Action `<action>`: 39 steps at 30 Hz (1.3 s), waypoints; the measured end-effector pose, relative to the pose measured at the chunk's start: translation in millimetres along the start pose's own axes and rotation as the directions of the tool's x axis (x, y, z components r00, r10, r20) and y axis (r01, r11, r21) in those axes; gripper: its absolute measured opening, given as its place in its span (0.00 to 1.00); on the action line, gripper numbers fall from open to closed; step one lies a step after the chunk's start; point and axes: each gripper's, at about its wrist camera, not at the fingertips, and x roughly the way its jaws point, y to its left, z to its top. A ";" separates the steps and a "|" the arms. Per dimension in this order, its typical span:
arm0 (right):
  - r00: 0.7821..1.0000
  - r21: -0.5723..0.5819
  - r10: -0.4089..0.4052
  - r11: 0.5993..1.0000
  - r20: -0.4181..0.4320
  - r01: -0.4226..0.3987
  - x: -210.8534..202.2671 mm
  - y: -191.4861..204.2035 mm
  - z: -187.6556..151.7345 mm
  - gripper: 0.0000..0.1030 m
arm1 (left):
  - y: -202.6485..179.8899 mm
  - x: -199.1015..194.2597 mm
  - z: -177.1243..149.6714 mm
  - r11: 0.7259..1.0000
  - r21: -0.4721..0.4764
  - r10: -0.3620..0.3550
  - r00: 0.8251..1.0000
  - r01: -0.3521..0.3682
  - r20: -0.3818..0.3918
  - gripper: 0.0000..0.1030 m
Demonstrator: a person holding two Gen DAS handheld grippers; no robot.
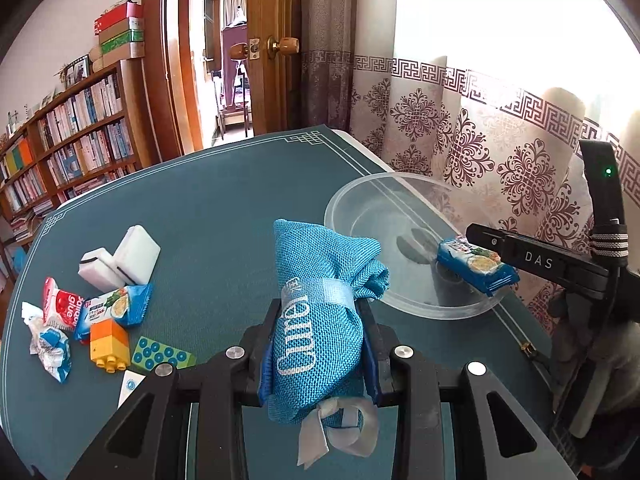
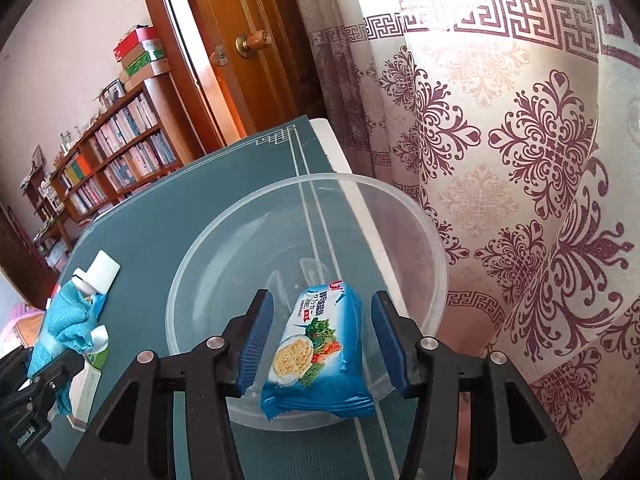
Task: Organize objects
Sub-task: 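Carry the cracker packet with the right gripper into the clear bowl and release, then lower the blue towel bundle into the bowl and open the left gripper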
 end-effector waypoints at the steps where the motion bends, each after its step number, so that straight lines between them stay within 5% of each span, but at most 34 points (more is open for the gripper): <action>1: 1.000 0.002 0.003 1.000 0.003 -0.003 -1.2 0.7 0.0 0.51 | -2.6 3.2 3.0 1.000 0.001 -0.011 1.000 0.011 -0.003 0.35; 15: 0.999 0.044 0.012 0.999 0.032 -0.014 -11.8 -8.0 -0.5 0.51 | -34.3 54.2 40.5 0.981 -0.034 -0.191 0.980 0.189 -0.058 0.35; 18: 0.999 0.049 -0.004 0.999 0.036 0.002 -12.5 -9.6 -0.5 0.51 | -39.7 60.2 44.9 0.978 -0.028 -0.210 0.976 0.209 -0.053 0.47; 20: 0.999 0.054 -0.012 0.998 0.030 0.010 -12.2 -11.6 -0.7 0.51 | -37.0 59.6 43.9 0.978 -0.037 -0.205 0.978 0.203 -0.033 0.80; 30: 1.000 0.049 -0.007 0.999 0.029 0.005 -14.6 -7.2 -1.9 0.51 | -7.0 50.6 28.4 0.989 -0.101 -0.115 0.993 0.112 -0.026 0.82; 39: 0.999 0.020 0.012 1.000 0.034 -0.013 -28.6 5.6 -4.0 0.51 | 3.9 29.8 15.3 0.994 -0.102 -0.031 0.999 0.030 -0.017 0.93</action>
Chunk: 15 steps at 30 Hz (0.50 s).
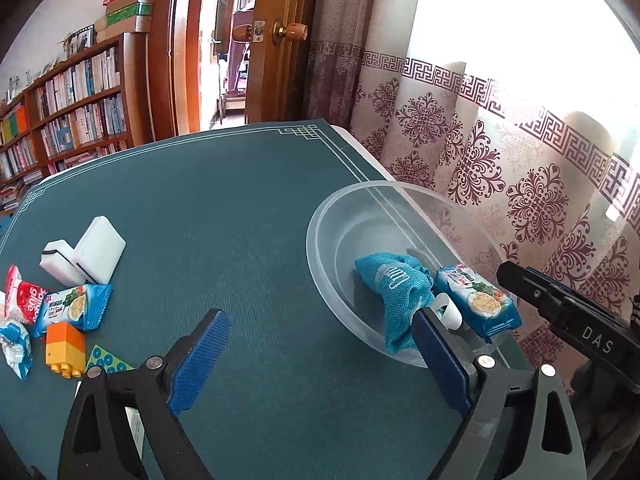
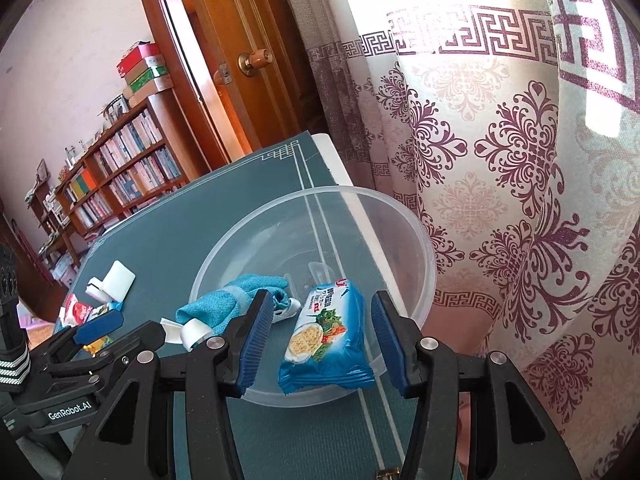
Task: Organize objects
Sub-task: 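Lower the blue towel bundle into the bowl and open the left gripper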
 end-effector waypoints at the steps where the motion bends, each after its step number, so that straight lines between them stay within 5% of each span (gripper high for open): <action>1: 1.000 -0.004 0.003 1.000 0.000 -0.003 -1.3 2.3 -0.3 0.51 | 1.4 -2.9 -1.3 1.000 0.000 0.008 1.000 -0.008 0.004 0.94; 15: 0.998 -0.093 0.060 0.994 -0.025 -0.063 -12.4 49.7 -16.9 0.52 | 37.7 -39.0 -25.7 0.992 -0.024 0.123 0.992 -0.123 0.027 0.99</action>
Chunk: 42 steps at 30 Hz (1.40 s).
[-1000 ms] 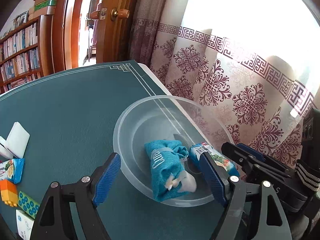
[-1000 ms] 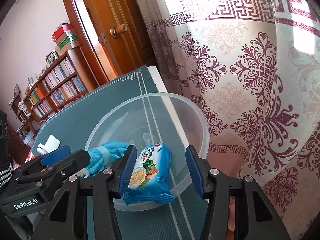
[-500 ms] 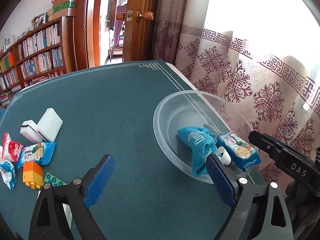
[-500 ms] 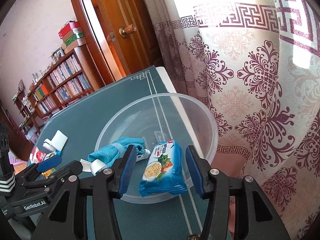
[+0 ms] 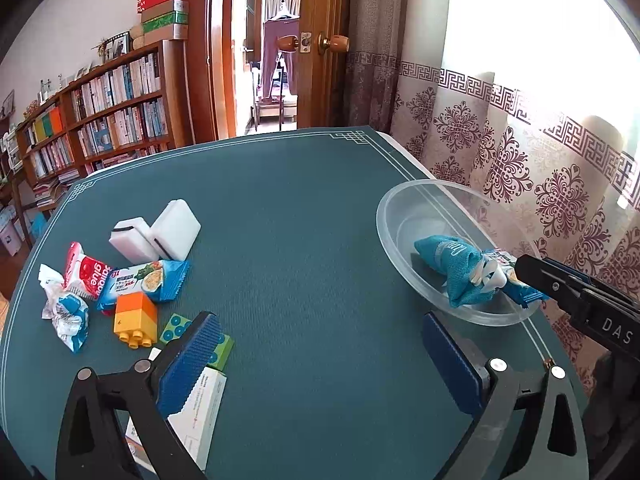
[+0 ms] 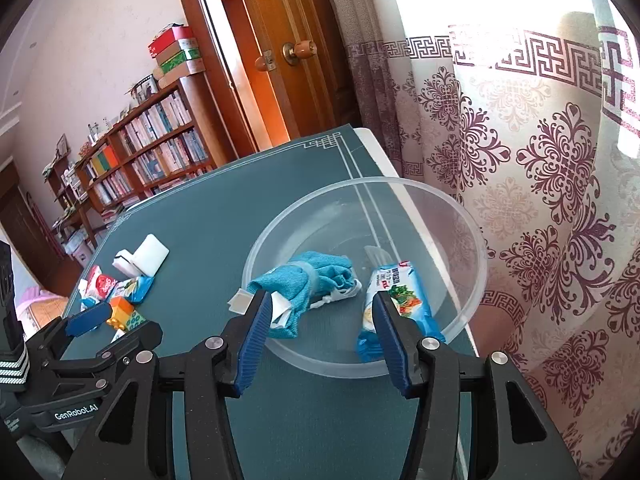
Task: Organize objects
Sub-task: 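Lower the blue towel bundle into the bowl and open the left gripper, then grasp the white medicine box with the left gripper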
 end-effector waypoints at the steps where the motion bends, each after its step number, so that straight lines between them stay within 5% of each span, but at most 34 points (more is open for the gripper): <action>1: 1.000 -0.007 0.005 1.000 -0.002 -0.005 -0.5 3.7 -0.9 0.52 | 4.2 -2.2 -2.0 1.000 -0.005 0.003 1.000 -0.003 -0.001 0.99; 16: 0.994 -0.105 0.081 0.991 -0.067 -0.088 7.5 66.5 -29.1 0.57 | 79.2 -11.7 -46.1 0.992 -0.073 0.094 0.993 -0.099 -0.070 0.99; 35: 0.980 -0.152 0.110 0.979 -0.168 -0.136 38.4 122.5 -59.2 0.57 | 109.3 9.4 -73.3 0.993 -0.102 0.052 0.988 -0.067 -0.146 0.99; 42: 0.973 -0.156 0.110 0.977 -0.204 -0.143 54.2 133.4 -65.2 0.57 | 109.0 11.7 -75.3 0.994 -0.093 0.041 0.989 -0.054 -0.141 0.83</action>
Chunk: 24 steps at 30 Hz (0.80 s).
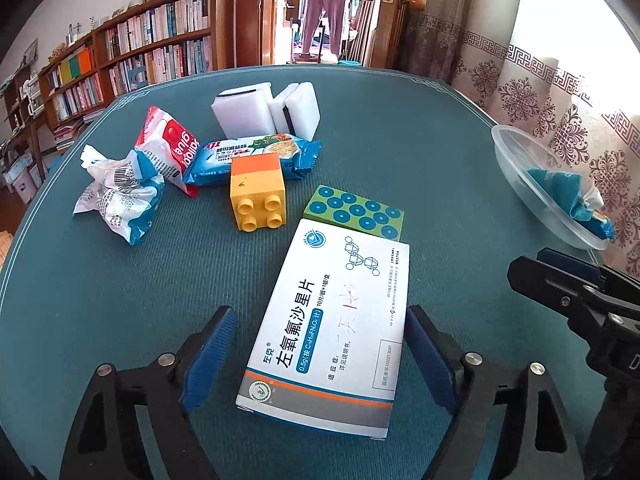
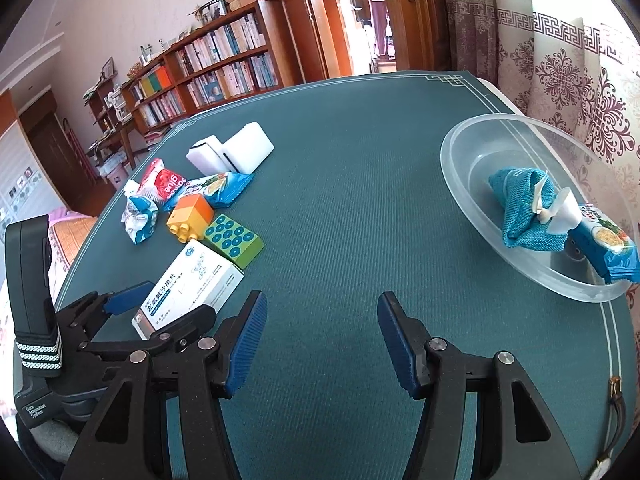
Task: Organize objects
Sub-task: 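Grasp the white medicine box with the left gripper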
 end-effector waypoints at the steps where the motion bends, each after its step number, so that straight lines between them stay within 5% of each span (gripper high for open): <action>1: 1.000 -0.001 0.000 1.000 -0.003 0.000 1.8 1.2 0.1 0.57 | -0.5 -0.5 -0.3 1.000 0.004 -0.004 1.000 0.004 0.002 0.79; 7: 1.000 -0.009 0.001 1.000 -0.018 -0.001 11.2 6.9 1.0 0.57 | -1.4 -4.4 -0.5 1.000 0.014 -0.018 1.000 0.017 0.026 0.65; 16: 0.999 -0.073 0.049 0.996 -0.018 -0.050 29.1 20.9 11.6 0.58 | 8.4 -26.6 -5.9 0.996 -0.046 0.085 0.985 -0.079 0.147 0.65; 24: 0.995 -0.182 0.088 0.979 -0.045 -0.095 57.4 48.7 28.3 0.58 | 33.8 -24.1 -3.8 0.975 -0.179 0.158 0.977 -0.132 0.140 0.65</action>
